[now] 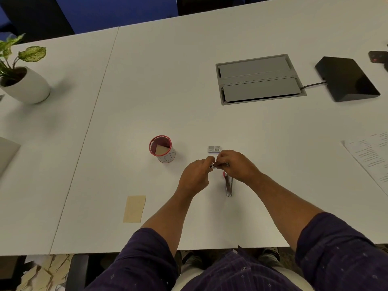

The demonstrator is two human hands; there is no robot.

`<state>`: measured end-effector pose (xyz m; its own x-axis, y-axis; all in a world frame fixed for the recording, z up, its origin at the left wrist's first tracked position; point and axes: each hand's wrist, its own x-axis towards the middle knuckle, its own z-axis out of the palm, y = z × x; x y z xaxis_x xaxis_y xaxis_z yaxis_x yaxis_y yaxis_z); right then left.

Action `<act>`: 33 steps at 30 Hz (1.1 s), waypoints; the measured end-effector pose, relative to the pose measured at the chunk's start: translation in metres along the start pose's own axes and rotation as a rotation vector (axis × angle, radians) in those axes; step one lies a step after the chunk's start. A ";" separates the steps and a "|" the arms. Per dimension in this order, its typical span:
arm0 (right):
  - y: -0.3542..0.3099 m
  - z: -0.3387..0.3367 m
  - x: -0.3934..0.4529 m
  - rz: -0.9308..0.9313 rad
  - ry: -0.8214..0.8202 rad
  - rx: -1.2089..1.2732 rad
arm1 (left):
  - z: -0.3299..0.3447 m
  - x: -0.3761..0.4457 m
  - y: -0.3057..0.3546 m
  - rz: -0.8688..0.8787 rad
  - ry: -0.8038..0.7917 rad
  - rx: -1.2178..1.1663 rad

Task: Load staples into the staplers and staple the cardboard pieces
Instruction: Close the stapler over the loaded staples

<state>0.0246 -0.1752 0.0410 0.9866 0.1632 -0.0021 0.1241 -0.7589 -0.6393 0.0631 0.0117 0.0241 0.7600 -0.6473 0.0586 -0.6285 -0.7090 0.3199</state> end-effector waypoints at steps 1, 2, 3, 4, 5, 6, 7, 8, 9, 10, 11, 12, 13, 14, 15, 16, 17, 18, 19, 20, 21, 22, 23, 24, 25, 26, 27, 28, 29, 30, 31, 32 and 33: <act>0.000 0.000 0.000 -0.013 0.003 -0.019 | 0.000 0.000 0.000 -0.002 0.001 0.004; -0.001 -0.001 -0.001 -0.030 0.011 -0.045 | 0.000 0.000 -0.001 -0.007 0.006 0.006; -0.001 -0.001 -0.001 -0.048 0.023 -0.072 | 0.000 -0.001 -0.001 -0.012 0.011 0.007; -0.001 -0.002 -0.002 -0.061 0.035 -0.096 | 0.000 -0.001 -0.001 -0.018 0.014 0.005; -0.001 -0.002 -0.002 -0.067 0.042 -0.113 | 0.001 -0.002 -0.001 -0.024 0.013 0.003; -0.001 -0.003 -0.003 -0.064 0.045 -0.126 | 0.001 -0.002 -0.001 -0.030 0.010 -0.002; -0.001 -0.003 -0.003 -0.053 0.043 -0.135 | 0.001 -0.003 -0.001 -0.037 0.007 -0.008; 0.000 -0.003 -0.004 -0.037 0.041 -0.141 | 0.001 -0.004 -0.002 -0.043 0.011 -0.014; 0.001 -0.003 -0.004 -0.019 0.040 -0.148 | 0.001 -0.004 -0.002 -0.049 0.021 -0.016; 0.003 -0.002 -0.005 0.003 0.044 -0.159 | 0.000 -0.004 -0.003 -0.056 0.033 -0.015; 0.005 -0.002 -0.006 0.028 0.052 -0.176 | -0.001 -0.004 -0.004 -0.064 0.043 -0.011; 0.008 -0.002 -0.007 0.055 0.061 -0.193 | -0.002 -0.004 -0.004 -0.073 0.050 -0.005; 0.010 -0.003 -0.008 0.082 0.065 -0.206 | -0.003 -0.004 -0.005 -0.082 0.051 0.002; 0.013 -0.003 -0.010 0.104 0.064 -0.214 | -0.004 -0.003 -0.006 -0.088 0.048 0.010; 0.016 -0.004 -0.012 0.121 0.061 -0.219 | -0.004 -0.003 -0.006 -0.090 0.042 0.017; 0.018 -0.004 -0.015 0.138 0.064 -0.222 | -0.004 -0.003 -0.007 -0.087 0.037 0.021; 0.021 -0.003 -0.016 0.162 0.079 -0.226 | -0.005 -0.003 -0.007 -0.082 0.037 0.021; 0.024 -0.003 -0.018 0.203 0.108 -0.227 | -0.005 -0.003 -0.007 -0.080 0.040 0.019; 0.026 -0.002 -0.018 0.264 0.142 -0.220 | -0.005 -0.003 -0.006 -0.082 0.047 0.016; 0.028 -0.001 -0.018 0.337 0.169 -0.200 | -0.005 -0.003 -0.005 -0.085 0.058 0.013; 0.030 0.000 -0.018 0.406 0.186 -0.165 | -0.005 -0.003 -0.005 -0.087 0.070 0.008; 0.032 0.002 -0.018 0.459 0.193 -0.115 | -0.005 -0.002 -0.004 -0.088 0.079 0.005; 0.033 0.002 -0.018 0.495 0.191 -0.048 | -0.005 -0.002 -0.004 -0.088 0.083 0.005; 0.033 0.002 -0.018 0.518 0.184 0.045 | -0.005 -0.001 -0.003 -0.087 0.079 0.007; 0.034 0.002 -0.018 0.533 0.174 0.164 | -0.005 -0.001 -0.003 -0.082 0.072 0.009; 0.034 0.003 -0.018 0.543 0.165 0.291 | -0.005 -0.001 -0.002 -0.077 0.064 0.006; 0.033 0.003 -0.018 0.550 0.159 0.401 | -0.005 0.000 0.000 -0.072 0.060 -0.003; 0.033 0.004 -0.017 0.555 0.156 0.479 | -0.006 0.000 0.001 -0.067 0.060 -0.016; 0.033 0.005 -0.017 0.560 0.157 0.530 | -0.006 0.000 0.002 -0.065 0.061 -0.029; 0.034 0.006 -0.017 0.564 0.164 0.562 | -0.006 0.000 0.003 -0.067 0.061 -0.038; 0.034 0.007 -0.016 0.566 0.176 0.580 | -0.006 0.000 0.003 -0.069 0.062 -0.037; 0.035 0.008 -0.016 0.570 0.187 0.591 | -0.006 0.000 0.003 -0.069 0.066 -0.027; 0.036 0.008 -0.017 0.574 0.194 0.601 | -0.006 0.000 0.003 -0.061 0.071 -0.007</act>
<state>0.0116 -0.2002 0.0118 0.8868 -0.2971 -0.3539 -0.4239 -0.2183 -0.8790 0.0624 0.0115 0.0310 0.8066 -0.5817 0.1054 -0.5799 -0.7440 0.3319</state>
